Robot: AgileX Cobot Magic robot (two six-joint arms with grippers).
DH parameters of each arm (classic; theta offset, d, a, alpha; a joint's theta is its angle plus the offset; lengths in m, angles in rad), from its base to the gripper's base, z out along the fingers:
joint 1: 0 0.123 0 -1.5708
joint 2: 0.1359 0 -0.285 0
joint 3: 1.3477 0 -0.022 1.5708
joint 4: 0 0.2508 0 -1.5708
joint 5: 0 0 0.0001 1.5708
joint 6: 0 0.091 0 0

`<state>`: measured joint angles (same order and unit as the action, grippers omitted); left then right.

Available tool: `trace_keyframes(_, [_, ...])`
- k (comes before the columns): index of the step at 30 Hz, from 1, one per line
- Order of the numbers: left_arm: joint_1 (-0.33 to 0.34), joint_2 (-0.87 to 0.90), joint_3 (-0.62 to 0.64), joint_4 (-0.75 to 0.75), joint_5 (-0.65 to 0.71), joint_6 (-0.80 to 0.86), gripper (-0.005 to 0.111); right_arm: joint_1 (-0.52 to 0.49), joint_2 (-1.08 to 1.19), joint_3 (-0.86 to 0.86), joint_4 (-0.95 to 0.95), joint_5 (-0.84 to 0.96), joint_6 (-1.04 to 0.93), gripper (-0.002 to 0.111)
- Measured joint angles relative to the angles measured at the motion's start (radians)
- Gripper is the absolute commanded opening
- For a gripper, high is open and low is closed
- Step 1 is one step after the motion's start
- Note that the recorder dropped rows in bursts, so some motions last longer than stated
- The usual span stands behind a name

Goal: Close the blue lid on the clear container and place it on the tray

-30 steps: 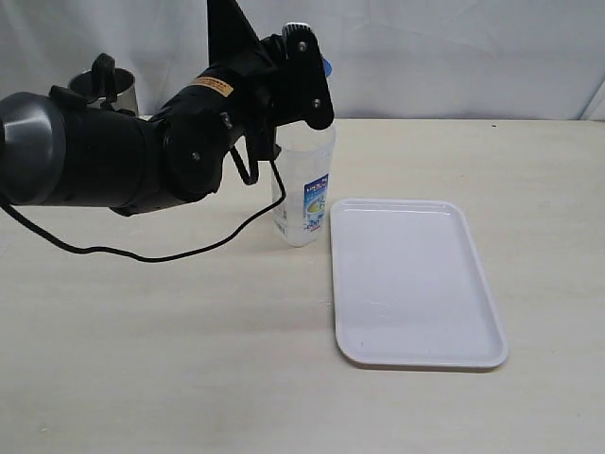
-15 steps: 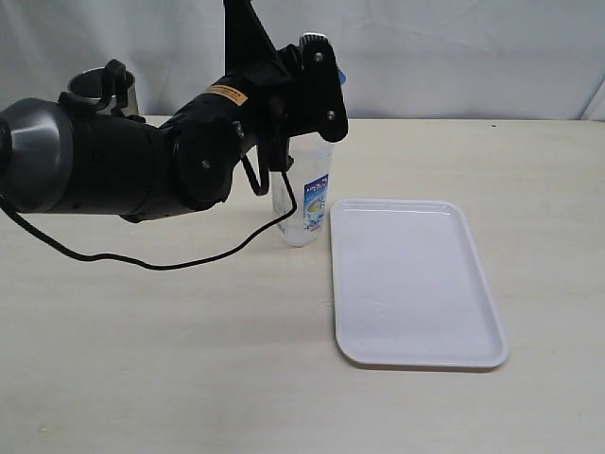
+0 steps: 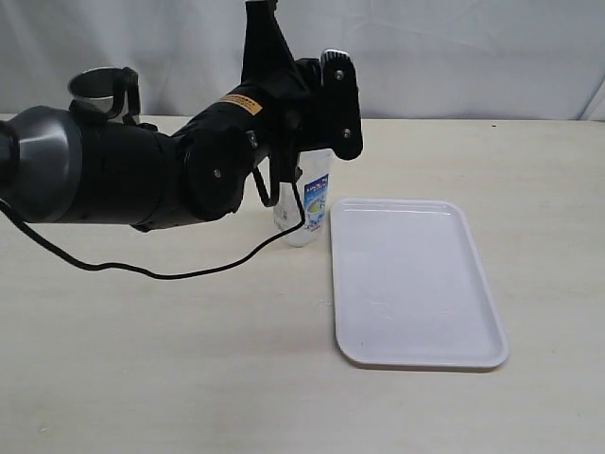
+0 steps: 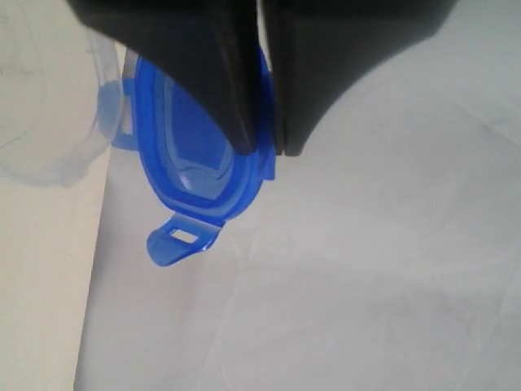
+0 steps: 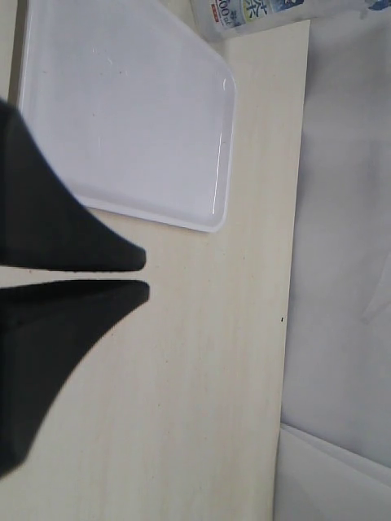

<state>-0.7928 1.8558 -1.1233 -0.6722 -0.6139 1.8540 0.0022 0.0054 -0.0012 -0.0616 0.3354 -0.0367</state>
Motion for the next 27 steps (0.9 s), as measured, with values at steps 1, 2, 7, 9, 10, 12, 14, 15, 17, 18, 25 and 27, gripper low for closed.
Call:
trace_keyframes(1, [0.000, 0.000, 0.002, -0.005, 0.000, 0.002, 0.000, 0.000, 0.000, 0.000, 0.000, 0.000, 0.000, 0.004])
trace_keyframes(2, [0.000, 0.000, 0.005, -0.007, 0.000, 0.004, 0.000, 0.000, 0.000, 0.000, 0.000, 0.000, 0.000, 0.004])
trace_keyframes(7, [-0.009, 0.000, 0.037, -0.013, -0.011, 0.034, 0.000, 0.000, 0.000, 0.000, 0.000, 0.000, 0.000, 0.004])
trace_keyframes(9, [-0.020, 0.000, 0.053, -0.014, -0.039, 0.037, 0.000, 0.000, 0.000, 0.000, 0.000, 0.000, 0.000, 0.004])
trace_keyframes(10, [-0.023, 0.000, 0.055, -0.014, -0.051, 0.039, 0.000, 0.000, 0.000, 0.000, 0.000, 0.000, 0.000, 0.004])
trace_keyframes(12, [-0.032, 0.000, 0.060, -0.014, -0.073, 0.039, 0.000, 0.000, 0.000, 0.000, 0.000, 0.000, 0.000, 0.004])
trace_keyframes(14, [-0.035, 0.000, 0.062, -0.012, -0.080, 0.039, 0.000, 0.000, 0.000, 0.000, 0.000, 0.000, 0.000, 0.004])
trace_keyframes(15, [-0.035, 0.000, 0.062, -0.012, -0.080, 0.039, 0.000, 0.000, 0.000, 0.000, 0.000, 0.000, 0.000, 0.004])
trace_keyframes(17, [-0.035, 0.000, 0.062, -0.012, -0.082, 0.039, 0.000, 0.000, 0.000, 0.000, 0.000, 0.000, 0.000, 0.004])
trace_keyframes(18, [-0.035, 0.000, 0.064, -0.014, -0.082, 0.043, 0.000, 0.000, 0.000, 0.000, 0.000, 0.000, 0.000, 0.004])
trace_keyframes(25, [-0.057, 0.000, 0.064, -0.042, -0.089, 0.061, 0.000, 0.000, 0.000, 0.000, 0.000, 0.000, 0.000, 0.004])
trace_keyframes(27, [-0.061, 0.000, 0.064, -0.044, -0.091, 0.062, 0.000, 0.000, 0.000, 0.000, 0.000, 0.000, 0.000, 0.004])
